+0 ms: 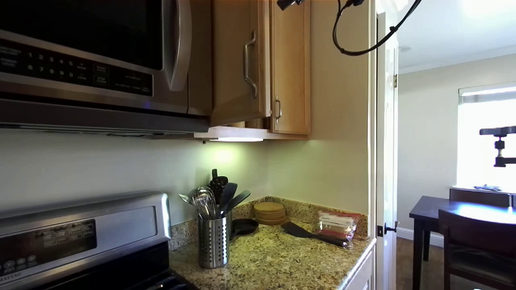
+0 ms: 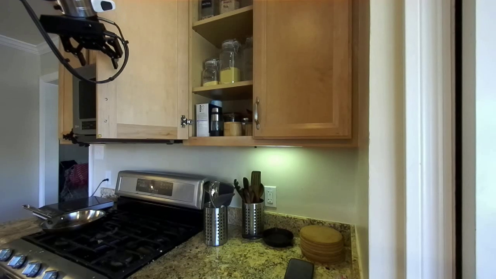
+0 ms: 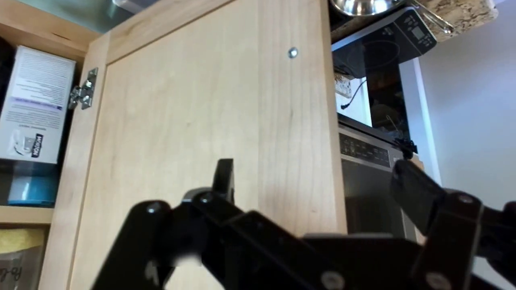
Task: Close the open upper cabinet door
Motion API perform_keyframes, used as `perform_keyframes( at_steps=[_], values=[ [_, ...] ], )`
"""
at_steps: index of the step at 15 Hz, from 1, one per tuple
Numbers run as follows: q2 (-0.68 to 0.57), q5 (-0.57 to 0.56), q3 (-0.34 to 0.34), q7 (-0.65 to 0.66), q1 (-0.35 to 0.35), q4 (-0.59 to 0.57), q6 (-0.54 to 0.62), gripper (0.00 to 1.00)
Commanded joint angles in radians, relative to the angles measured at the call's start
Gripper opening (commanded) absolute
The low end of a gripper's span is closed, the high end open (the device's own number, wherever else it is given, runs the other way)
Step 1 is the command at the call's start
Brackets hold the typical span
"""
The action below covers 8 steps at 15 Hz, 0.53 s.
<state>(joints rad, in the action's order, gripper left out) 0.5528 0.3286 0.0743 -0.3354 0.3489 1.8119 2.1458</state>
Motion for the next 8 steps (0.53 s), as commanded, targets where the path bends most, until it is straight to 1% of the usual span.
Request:
perform_keyframes(
  at_steps=[1,5,8],
  values=[
    [-0.032,0.019,0.009,0.003,0.008,-0.059,-0.011,1.0],
    [-0.059,-0.005,0.058,0.042,-0.011,-0.077,0.052,1.0],
    [-0.078,-0.053,0.106,0.087,-0.036,-0.076,0.125,1.0]
  ],
)
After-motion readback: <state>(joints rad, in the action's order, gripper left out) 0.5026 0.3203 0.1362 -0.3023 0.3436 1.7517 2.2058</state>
